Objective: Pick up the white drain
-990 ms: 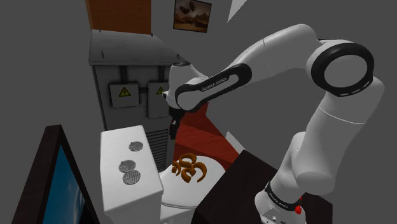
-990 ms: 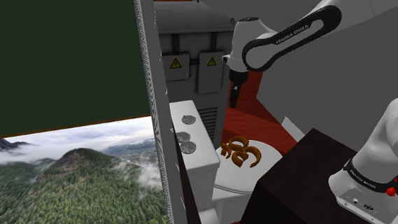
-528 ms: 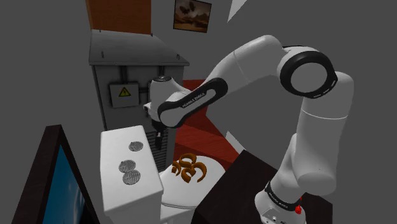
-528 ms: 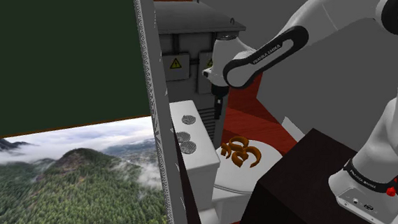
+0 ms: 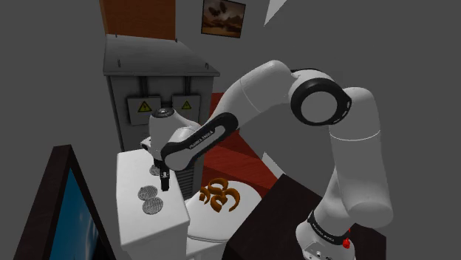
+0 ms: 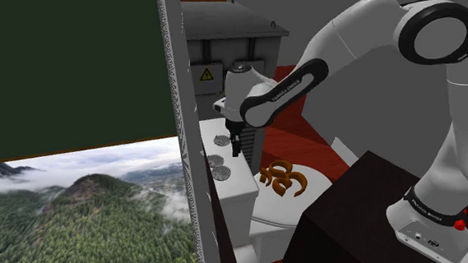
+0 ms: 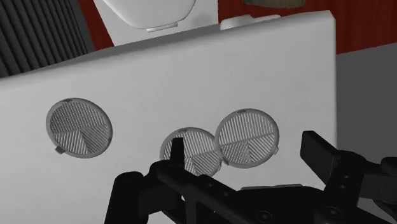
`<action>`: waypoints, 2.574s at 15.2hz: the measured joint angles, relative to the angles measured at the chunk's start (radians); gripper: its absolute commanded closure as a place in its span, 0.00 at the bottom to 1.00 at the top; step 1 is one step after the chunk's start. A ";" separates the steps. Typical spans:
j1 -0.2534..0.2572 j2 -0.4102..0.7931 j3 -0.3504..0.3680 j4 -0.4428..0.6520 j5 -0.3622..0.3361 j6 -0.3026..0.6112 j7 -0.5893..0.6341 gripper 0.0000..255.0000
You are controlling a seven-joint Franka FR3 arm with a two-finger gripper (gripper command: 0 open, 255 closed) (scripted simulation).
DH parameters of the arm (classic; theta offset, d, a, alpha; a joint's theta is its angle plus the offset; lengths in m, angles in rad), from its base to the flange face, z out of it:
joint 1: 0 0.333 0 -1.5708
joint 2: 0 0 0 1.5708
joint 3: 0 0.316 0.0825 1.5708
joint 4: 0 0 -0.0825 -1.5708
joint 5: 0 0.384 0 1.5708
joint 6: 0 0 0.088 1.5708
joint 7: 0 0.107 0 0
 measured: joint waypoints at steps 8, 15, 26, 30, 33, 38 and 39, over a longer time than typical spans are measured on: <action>0.081 0.238 0.021 0.232 -0.076 0.022 -0.068 0.00; 0.096 0.322 0.012 0.275 -0.091 0.064 -0.065 0.00; 0.097 0.332 0.011 0.277 -0.093 0.075 -0.064 1.00; 0.094 0.313 0.013 0.270 -0.090 0.061 -0.067 1.00; 0.091 0.278 0.017 0.248 -0.087 0.047 -0.068 1.00; 0.085 0.230 0.026 0.241 -0.079 0.007 -0.076 1.00; 0.085 0.223 0.027 0.243 -0.078 -0.002 -0.077 1.00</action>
